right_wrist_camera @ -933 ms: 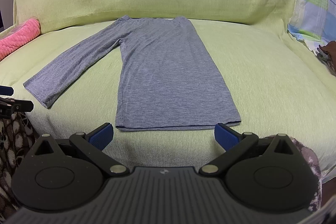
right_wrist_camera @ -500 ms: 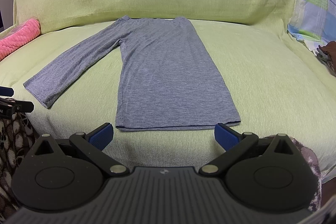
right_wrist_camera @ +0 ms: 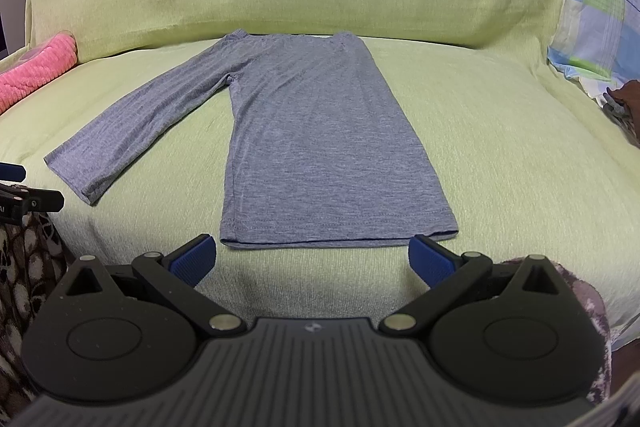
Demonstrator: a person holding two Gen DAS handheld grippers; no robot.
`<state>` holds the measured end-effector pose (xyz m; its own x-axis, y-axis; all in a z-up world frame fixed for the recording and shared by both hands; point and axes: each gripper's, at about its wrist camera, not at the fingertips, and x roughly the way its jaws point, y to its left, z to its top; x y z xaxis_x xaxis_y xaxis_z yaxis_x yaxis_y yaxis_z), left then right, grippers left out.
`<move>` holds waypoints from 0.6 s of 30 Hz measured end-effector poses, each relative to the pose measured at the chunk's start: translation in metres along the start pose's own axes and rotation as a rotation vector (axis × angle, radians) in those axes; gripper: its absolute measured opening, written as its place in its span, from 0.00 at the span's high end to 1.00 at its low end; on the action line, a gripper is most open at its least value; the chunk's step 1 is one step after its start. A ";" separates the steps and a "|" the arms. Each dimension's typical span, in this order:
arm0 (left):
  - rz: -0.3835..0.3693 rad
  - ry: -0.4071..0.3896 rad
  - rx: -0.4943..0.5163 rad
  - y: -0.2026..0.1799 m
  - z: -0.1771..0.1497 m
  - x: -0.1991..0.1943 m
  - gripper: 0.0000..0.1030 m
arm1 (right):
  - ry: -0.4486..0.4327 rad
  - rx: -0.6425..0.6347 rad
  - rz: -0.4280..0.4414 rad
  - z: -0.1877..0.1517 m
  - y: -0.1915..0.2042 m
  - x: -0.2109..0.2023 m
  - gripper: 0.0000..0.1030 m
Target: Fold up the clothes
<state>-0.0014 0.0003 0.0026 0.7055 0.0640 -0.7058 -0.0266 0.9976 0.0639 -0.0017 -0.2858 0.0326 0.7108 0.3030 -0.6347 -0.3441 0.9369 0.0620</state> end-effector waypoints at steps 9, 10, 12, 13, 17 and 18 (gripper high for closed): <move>0.008 0.003 -0.001 -0.004 -0.001 -0.001 0.01 | -0.001 -0.001 0.000 -0.001 0.000 -0.001 0.02; 0.008 0.003 -0.001 -0.005 0.000 0.000 0.01 | -0.001 -0.002 0.000 -0.001 0.000 -0.001 0.02; 0.009 0.002 -0.001 -0.006 0.000 0.000 0.01 | -0.001 -0.002 0.000 -0.001 0.000 -0.001 0.02; 0.009 0.002 -0.001 -0.006 0.000 0.000 0.01 | -0.001 -0.002 -0.001 -0.001 0.000 -0.001 0.02; 0.010 0.001 -0.003 -0.007 0.000 0.000 0.01 | 0.000 -0.003 -0.001 -0.001 0.000 -0.001 0.02; 0.010 0.001 -0.003 -0.007 0.000 0.000 0.01 | 0.000 -0.003 -0.001 -0.001 0.000 -0.001 0.02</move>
<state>-0.0011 -0.0071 0.0019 0.7041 0.0743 -0.7062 -0.0361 0.9970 0.0688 -0.0031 -0.2859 0.0329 0.7109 0.3023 -0.6350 -0.3456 0.9365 0.0588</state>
